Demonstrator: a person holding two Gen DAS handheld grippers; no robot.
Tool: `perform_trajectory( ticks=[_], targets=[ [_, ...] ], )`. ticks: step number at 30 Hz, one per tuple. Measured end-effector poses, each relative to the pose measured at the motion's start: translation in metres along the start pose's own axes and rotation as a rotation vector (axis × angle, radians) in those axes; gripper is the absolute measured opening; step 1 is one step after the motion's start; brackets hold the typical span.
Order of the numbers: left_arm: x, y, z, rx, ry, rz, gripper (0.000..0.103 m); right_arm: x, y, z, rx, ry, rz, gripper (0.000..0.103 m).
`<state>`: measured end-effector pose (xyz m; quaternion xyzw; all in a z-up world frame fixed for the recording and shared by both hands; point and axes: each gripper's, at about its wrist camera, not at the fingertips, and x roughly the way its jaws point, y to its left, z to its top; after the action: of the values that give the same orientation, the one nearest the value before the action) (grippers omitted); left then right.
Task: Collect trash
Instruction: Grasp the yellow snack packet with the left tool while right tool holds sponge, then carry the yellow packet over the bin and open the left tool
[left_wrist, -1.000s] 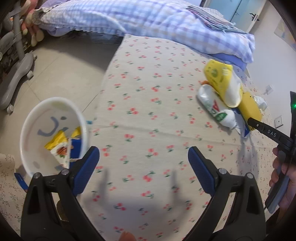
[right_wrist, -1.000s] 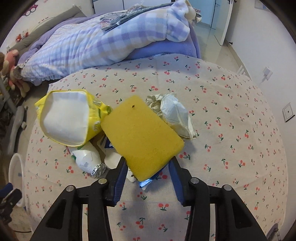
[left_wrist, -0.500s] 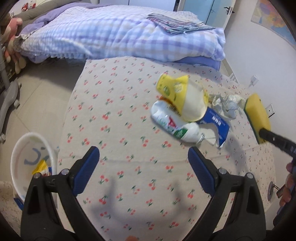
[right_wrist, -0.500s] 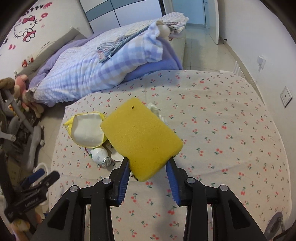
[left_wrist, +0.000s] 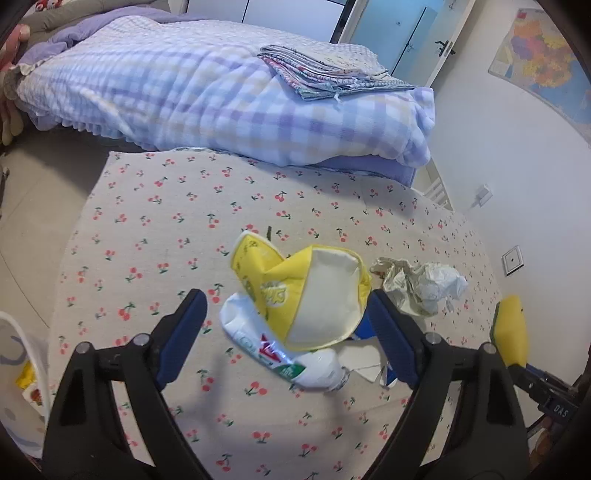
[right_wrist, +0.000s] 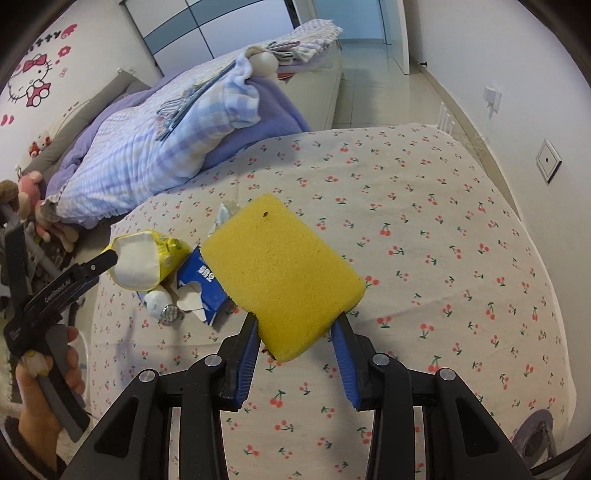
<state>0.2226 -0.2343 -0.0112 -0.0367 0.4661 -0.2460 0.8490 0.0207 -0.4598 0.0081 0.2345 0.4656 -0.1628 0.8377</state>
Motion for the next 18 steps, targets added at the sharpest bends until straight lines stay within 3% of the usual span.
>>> perform_trajectory(
  ticks=[1,4,5,12,18],
  targets=[
    [0.003,0.001,0.000,-0.009,0.000,-0.007,0.081,0.000,-0.002,0.000,0.006,0.002,0.002,0.040],
    [0.012,0.005,-0.001,-0.056,0.013,-0.032,0.059,0.001,-0.006,0.001,0.010,0.010,0.009,0.040],
    [0.014,0.007,-0.002,-0.074,0.019,-0.044,0.044,0.002,-0.006,0.001,0.008,0.011,0.010,0.040],
    [0.002,0.009,-0.003,-0.059,-0.011,-0.090,0.033,-0.001,-0.007,0.000,0.005,0.007,0.003,0.040],
    [-0.028,0.009,-0.007,-0.040,-0.047,-0.119,0.032,-0.004,-0.002,0.000,-0.002,-0.002,0.007,0.040]
  ],
)
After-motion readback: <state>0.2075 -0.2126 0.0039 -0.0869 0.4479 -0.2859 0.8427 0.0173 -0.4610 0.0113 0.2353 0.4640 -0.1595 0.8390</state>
